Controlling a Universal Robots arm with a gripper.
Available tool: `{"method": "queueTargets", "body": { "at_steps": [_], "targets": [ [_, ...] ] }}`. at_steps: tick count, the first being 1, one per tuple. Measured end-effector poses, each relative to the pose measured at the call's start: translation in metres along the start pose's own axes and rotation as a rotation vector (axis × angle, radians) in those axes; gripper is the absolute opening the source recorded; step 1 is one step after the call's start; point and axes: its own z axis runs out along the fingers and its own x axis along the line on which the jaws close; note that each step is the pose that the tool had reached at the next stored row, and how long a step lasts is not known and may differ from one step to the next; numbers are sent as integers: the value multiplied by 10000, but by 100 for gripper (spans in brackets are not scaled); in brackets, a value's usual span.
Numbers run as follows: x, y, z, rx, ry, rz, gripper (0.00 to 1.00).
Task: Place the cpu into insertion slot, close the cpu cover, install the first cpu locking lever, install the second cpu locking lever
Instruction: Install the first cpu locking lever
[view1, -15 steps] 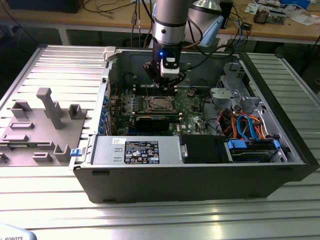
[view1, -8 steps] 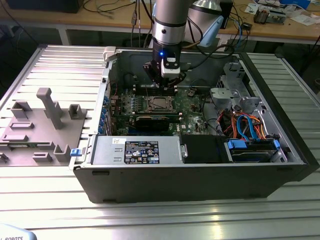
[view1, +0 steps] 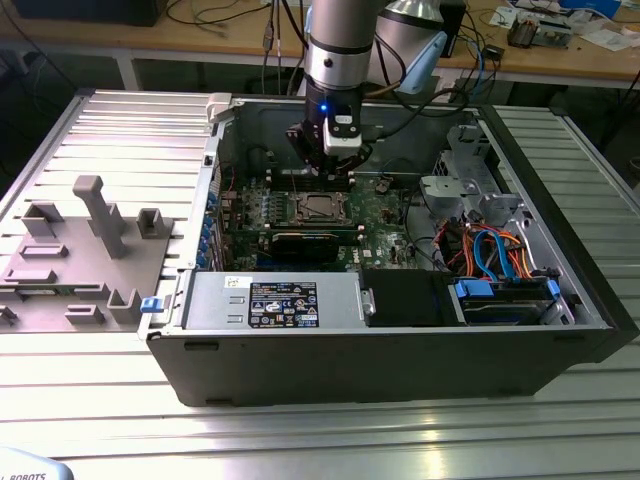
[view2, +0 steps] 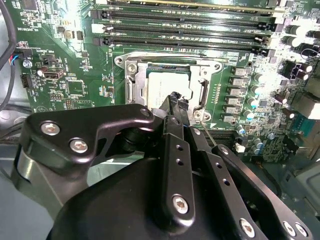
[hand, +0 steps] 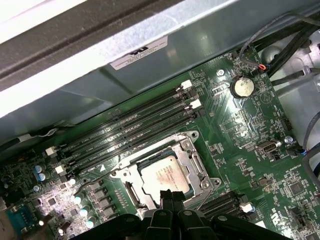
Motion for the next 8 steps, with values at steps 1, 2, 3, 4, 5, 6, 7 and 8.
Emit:
{"method": "queueTargets", "body": {
  "at_steps": [1,2,3,4,5,6,7,8],
  "targets": [
    [0,0,0,1,-1,-15,11],
    [0,0,0,0,-2,-41,11],
    [0,0,0,1,-3,-75,11],
    [0,0,0,0,-4,-101,11],
    [0,0,0,0,-5,-115,11],
    [0,0,0,1,-6,-152,11],
    [0,0,0,1,-7,-176,11],
    [0,0,0,1,-8,-202,11]
  ]
}}
